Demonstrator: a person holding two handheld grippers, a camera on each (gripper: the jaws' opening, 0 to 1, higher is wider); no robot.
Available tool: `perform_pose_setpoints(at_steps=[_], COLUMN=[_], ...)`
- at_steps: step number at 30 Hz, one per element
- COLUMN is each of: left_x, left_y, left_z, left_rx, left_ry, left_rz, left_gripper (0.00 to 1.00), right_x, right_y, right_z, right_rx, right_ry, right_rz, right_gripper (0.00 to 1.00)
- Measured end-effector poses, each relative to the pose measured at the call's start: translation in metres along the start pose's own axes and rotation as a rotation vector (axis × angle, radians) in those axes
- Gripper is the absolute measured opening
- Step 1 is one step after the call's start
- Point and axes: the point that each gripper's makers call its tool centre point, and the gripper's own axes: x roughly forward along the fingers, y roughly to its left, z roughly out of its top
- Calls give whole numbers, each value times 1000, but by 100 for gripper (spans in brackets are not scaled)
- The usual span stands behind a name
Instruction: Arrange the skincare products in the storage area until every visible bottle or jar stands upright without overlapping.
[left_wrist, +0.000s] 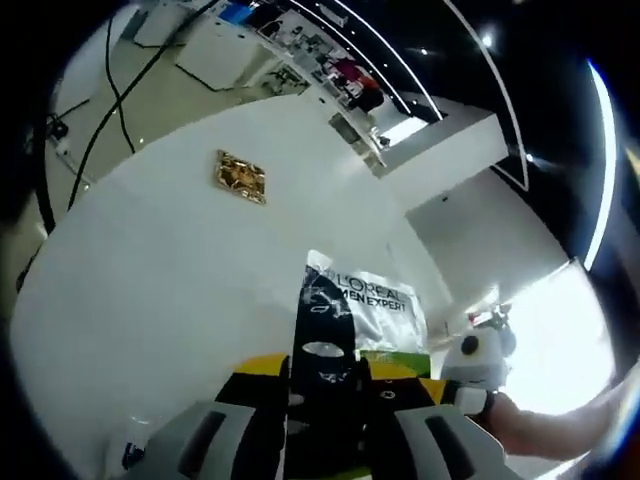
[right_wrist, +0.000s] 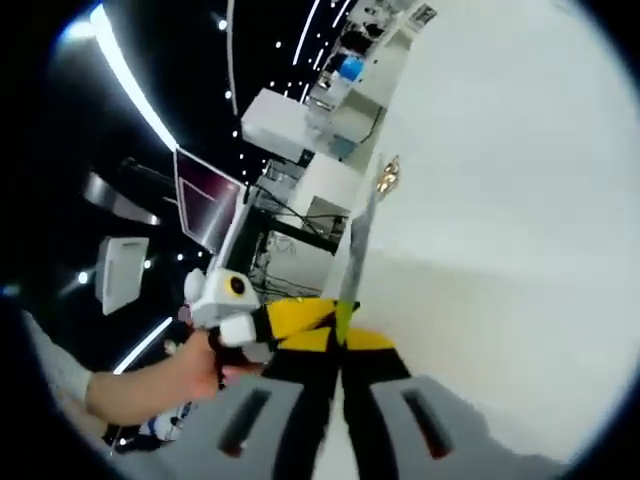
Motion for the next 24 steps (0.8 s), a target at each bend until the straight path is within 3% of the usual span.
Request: perform_pose_setpoints(at_steps=[3,9,15,20,24], left_x=[-8,-37,-61,-79,-90], left_y=[-15,-49,-77,-98,-116], left_z=[-2,-10,-33,-37,-48], left_rx=[-30,-61,-28,-74,-63], left_ry=[-22,-75,-70,-113,-111], left_rz=[-46,-139,-206,-273,-312], left_gripper=[30,32,35,40,41], right_x=[-12,-46,-68,-85,-98], right_y=[16,53,81,111,128], right_z=[-2,-10,-26,-32,-42], right_rx=[34,-10,-42,-37,-39], right_ry=[4,-15,-14,-56,-64], right_rz=[48,122,164,225,253], right_gripper=[3,3,3,3,3])
